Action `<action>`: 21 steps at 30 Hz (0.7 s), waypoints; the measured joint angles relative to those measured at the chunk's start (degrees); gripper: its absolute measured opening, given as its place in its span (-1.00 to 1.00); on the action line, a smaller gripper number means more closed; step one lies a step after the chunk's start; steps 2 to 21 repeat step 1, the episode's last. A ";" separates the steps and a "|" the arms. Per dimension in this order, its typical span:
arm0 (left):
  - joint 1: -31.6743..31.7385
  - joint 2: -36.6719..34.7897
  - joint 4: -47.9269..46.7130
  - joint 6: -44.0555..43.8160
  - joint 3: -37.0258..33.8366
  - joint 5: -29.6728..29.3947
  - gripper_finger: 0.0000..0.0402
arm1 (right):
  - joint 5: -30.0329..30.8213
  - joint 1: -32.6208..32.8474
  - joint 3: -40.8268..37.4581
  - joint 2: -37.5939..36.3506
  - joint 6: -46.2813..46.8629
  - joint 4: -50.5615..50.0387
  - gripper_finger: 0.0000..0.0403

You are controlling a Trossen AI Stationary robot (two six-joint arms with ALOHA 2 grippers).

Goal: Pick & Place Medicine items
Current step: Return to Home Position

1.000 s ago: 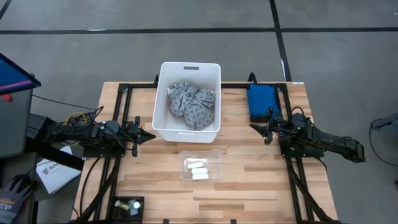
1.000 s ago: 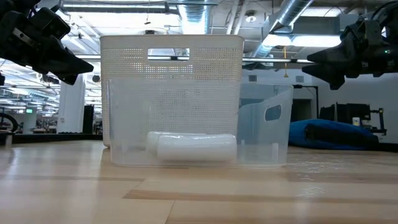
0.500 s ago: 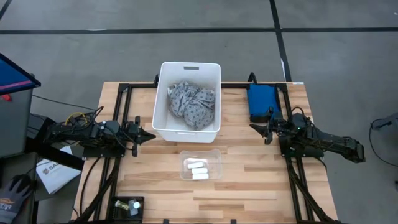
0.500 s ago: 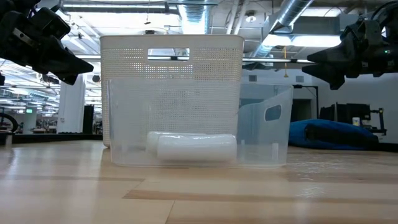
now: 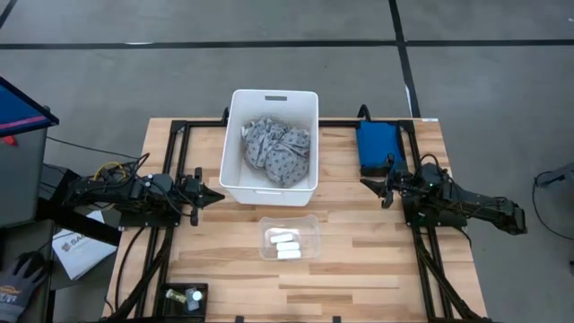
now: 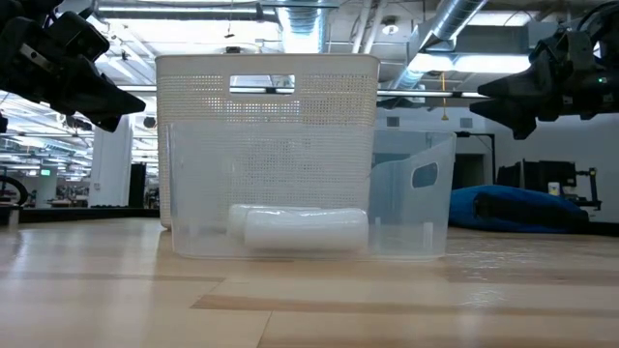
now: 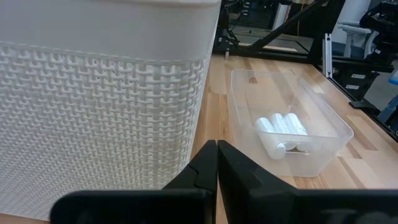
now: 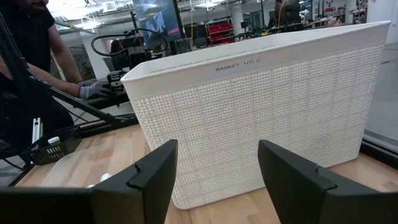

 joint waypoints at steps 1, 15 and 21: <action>0.00 -0.02 0.02 0.00 0.00 0.01 -0.99 | 0.00 0.00 0.00 0.00 0.00 -0.02 0.09; 0.00 -0.02 0.02 0.00 0.00 0.01 -0.99 | 0.00 0.00 0.00 0.00 0.00 -0.02 0.09; 0.00 -0.02 0.02 0.00 0.00 0.01 -0.99 | 0.00 0.00 0.00 0.00 0.00 -0.02 0.09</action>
